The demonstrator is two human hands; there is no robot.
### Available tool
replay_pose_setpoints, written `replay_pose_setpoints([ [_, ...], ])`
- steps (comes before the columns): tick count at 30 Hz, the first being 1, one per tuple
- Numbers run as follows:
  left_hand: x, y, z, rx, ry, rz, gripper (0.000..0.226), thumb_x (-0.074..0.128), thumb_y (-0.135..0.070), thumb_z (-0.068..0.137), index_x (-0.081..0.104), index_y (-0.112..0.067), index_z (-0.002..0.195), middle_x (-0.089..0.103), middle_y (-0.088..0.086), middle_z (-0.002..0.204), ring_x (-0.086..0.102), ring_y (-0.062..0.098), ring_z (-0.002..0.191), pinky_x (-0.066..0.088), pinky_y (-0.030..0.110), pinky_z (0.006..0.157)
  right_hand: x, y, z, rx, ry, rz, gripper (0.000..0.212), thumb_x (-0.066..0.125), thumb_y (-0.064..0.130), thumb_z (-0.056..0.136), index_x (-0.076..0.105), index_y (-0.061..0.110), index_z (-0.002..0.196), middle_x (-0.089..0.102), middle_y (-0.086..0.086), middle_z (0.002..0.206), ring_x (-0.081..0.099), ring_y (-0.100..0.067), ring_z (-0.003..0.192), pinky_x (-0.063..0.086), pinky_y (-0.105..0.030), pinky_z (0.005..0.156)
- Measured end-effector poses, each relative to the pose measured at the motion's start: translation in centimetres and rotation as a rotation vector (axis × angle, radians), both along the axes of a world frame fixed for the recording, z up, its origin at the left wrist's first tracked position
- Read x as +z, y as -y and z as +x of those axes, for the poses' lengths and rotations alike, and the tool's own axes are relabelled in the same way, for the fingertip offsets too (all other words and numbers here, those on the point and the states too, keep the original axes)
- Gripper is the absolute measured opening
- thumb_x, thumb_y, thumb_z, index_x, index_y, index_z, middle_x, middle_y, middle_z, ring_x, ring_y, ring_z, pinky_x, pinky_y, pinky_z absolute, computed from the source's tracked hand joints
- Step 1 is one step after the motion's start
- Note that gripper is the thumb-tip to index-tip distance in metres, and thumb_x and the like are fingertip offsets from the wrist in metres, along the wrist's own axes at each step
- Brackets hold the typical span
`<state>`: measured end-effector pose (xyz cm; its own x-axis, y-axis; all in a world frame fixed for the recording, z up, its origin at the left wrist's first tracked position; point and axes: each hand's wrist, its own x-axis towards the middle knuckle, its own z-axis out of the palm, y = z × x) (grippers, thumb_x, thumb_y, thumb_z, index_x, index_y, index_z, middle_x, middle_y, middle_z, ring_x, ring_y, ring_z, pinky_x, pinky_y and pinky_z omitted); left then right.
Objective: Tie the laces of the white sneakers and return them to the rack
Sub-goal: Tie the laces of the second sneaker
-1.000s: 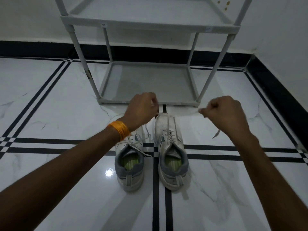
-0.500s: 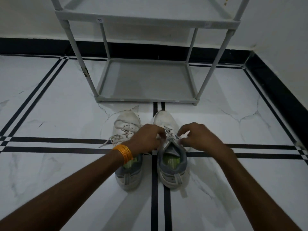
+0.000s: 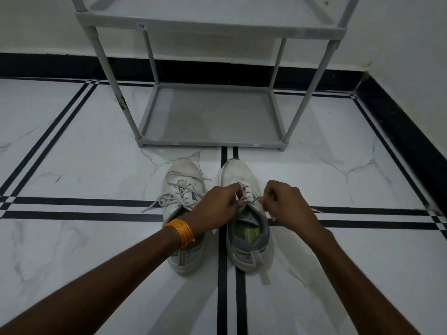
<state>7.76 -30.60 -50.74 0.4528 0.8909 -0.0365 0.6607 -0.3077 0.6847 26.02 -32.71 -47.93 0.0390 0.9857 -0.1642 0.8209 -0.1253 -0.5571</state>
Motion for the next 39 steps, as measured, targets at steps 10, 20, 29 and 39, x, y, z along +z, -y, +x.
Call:
replay_pose_setpoints([
  [10, -0.2, -0.6, -1.5, -0.053, -0.263, 0.236, 0.006, 0.058, -0.015, 0.086, 0.064, -0.015, 0.087, 0.071, 0.010, 0.076, 0.064, 0.027, 0.069, 0.049, 0.032, 0.061, -2.6, 2.0, 2.1, -0.122, 0.013, -0.030, 0.022, 0.058, 0.002, 0.088, 0.075, 0.013, 0.081, 0.060, 0.005, 0.061, 0.050, -0.002, 0.053, 0.032, -0.011, 0.050],
  [20, -0.1, -0.2, -2.0, -0.068, -0.350, 0.255, 0.010, 0.054, -0.016, 0.087, 0.062, -0.012, 0.091, 0.071, 0.011, 0.079, 0.064, 0.029, 0.070, 0.052, 0.037, 0.063, -3.3, 2.0, 1.9, -0.136, -0.008, -0.080, 0.015, 0.062, 0.005, 0.086, 0.077, 0.008, 0.083, 0.076, -0.010, 0.081, 0.067, -0.022, 0.074, 0.043, -0.023, 0.063],
  [29, 5.4, -0.1, -2.8, 0.090, -0.327, 0.138, 0.031, 0.061, -0.040, 0.090, 0.065, -0.016, 0.069, 0.064, 0.005, 0.085, 0.057, 0.021, 0.096, 0.040, 0.033, 0.076, 2.2, 1.8, 1.8, -0.005, -0.445, -0.199, 0.018, 0.067, 0.024, 0.089, 0.074, 0.013, 0.077, 0.075, -0.006, 0.083, 0.068, -0.014, 0.077, 0.052, -0.027, 0.069],
  [39, 4.6, 0.8, -0.5, 0.348, 0.798, -0.337, 0.029, 0.056, -0.027, 0.097, 0.065, -0.001, 0.086, 0.070, 0.010, 0.087, 0.068, 0.015, 0.085, 0.055, 0.030, 0.084, 1.8, 0.3, -2.1, -0.114, -1.015, 0.004, 0.023, 0.053, 0.020, 0.098, 0.072, 0.006, 0.101, 0.075, -0.012, 0.102, 0.070, -0.027, 0.102, 0.054, -0.042, 0.097],
])
